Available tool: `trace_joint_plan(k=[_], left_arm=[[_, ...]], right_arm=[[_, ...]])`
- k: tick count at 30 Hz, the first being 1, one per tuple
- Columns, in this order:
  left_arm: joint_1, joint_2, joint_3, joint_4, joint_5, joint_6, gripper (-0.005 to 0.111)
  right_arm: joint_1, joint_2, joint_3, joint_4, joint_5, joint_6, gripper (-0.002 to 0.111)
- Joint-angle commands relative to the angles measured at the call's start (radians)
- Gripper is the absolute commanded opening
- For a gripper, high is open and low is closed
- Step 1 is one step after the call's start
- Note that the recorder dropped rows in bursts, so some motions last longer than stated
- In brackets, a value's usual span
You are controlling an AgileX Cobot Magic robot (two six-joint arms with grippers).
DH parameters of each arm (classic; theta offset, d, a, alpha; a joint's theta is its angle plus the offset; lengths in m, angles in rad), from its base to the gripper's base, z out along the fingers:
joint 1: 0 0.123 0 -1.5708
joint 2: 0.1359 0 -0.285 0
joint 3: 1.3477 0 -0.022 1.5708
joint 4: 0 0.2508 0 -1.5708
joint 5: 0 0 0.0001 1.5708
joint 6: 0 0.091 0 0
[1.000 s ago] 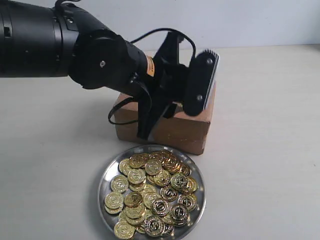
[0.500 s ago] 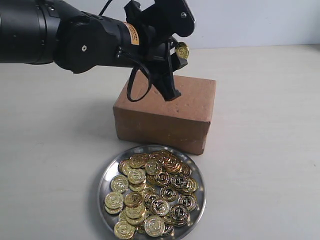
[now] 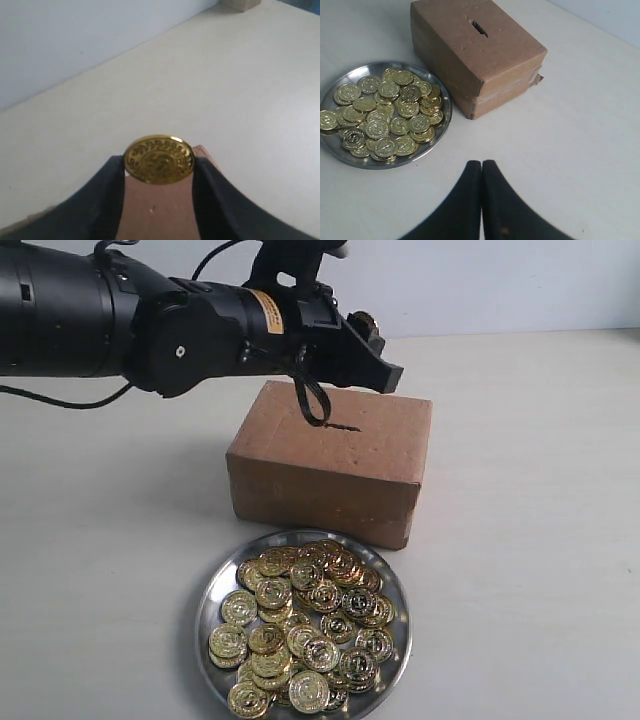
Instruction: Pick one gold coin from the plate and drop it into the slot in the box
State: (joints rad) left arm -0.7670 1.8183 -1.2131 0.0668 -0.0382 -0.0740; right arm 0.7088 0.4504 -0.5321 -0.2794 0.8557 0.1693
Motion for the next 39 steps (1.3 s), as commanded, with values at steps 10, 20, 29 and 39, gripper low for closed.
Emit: trace_joint_plan(k=[10,20,29,39], left_arm=[[0.024,0.074,0.001,-0.002,0.004,-0.309,0.025],[0.034,0.077,0.001,0.0,0.018,-0.39,0.025],[0.012,0.056,0.001,0.011,0.224,0.088,0.025],[-0.01,0.012,0.001,0.164,0.281,0.842,0.025]], right_arm=[[0.001,-0.008,0.006,-0.005,-0.012,0.001,0.0],[0.001,-0.008,0.006,-0.005,-0.012,0.001,0.0],[0.001,-0.008,0.006,-0.005,-0.014,0.001,0.0],[0.001,-0.008,0.006,-0.001,-0.024,0.001,0.0]])
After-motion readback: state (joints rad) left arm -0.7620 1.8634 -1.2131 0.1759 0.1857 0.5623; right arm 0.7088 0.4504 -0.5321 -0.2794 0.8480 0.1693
